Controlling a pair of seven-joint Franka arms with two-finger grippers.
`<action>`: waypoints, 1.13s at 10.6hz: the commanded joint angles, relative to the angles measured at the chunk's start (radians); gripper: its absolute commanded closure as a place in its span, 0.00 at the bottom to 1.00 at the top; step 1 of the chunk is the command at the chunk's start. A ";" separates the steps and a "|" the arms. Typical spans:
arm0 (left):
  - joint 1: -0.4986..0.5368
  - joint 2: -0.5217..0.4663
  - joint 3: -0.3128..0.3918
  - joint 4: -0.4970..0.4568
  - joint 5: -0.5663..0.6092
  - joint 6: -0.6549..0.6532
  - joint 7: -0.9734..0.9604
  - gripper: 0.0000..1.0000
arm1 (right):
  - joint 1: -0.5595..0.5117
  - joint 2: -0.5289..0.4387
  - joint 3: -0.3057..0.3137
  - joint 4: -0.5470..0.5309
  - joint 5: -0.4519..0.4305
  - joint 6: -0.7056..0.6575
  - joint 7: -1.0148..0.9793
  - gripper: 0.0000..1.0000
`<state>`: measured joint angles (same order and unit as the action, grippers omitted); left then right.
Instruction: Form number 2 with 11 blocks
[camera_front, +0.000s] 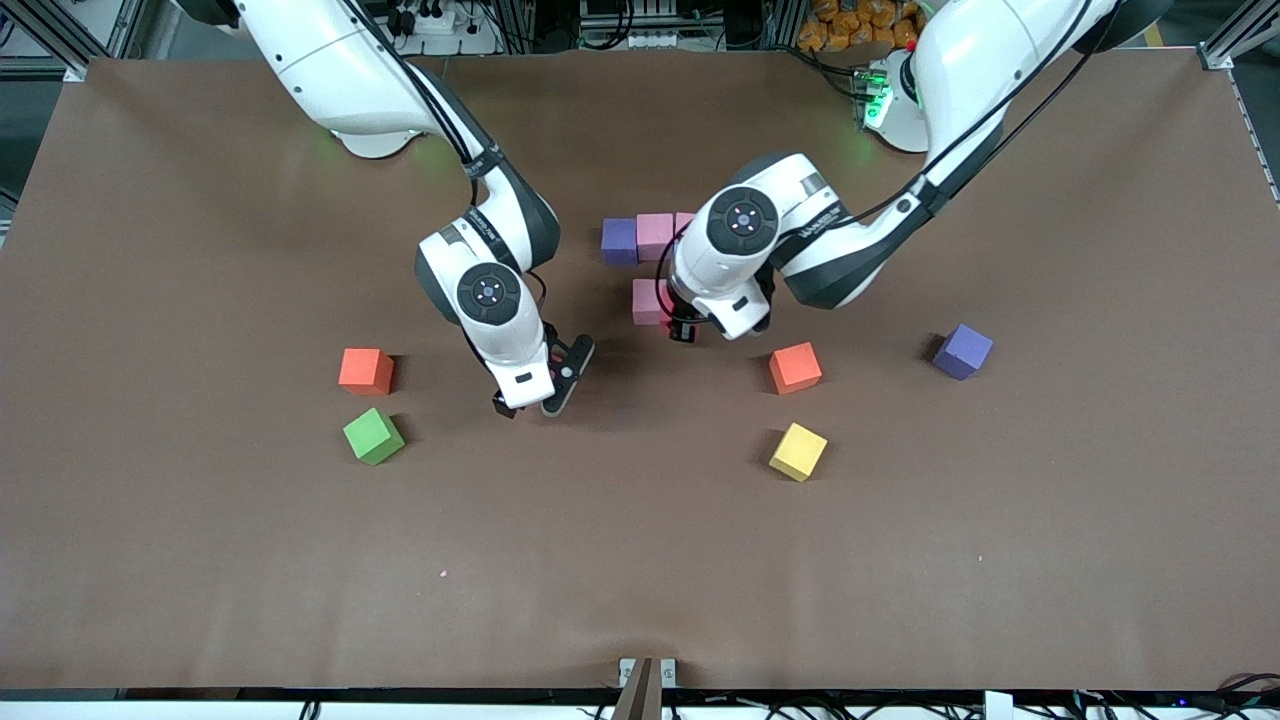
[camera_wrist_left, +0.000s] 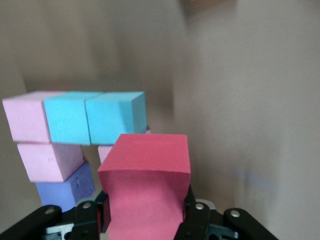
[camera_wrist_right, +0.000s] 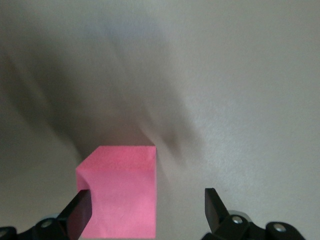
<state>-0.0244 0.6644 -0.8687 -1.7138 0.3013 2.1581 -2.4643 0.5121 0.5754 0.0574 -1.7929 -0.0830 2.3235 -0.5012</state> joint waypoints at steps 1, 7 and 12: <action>-0.040 -0.008 0.010 -0.012 -0.005 0.029 -0.105 0.50 | -0.014 -0.060 0.012 -0.091 0.002 0.033 0.016 0.00; -0.204 -0.002 0.129 -0.006 0.012 0.132 -0.333 0.50 | -0.014 -0.104 0.015 -0.118 0.060 0.050 0.020 0.00; -0.290 -0.003 0.195 0.002 0.015 0.184 -0.375 0.49 | 0.019 -0.078 0.012 -0.150 0.058 0.123 0.044 0.00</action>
<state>-0.2962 0.6724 -0.6844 -1.7158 0.3020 2.3348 -2.7399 0.5294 0.5075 0.0671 -1.9013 -0.0381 2.3998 -0.4683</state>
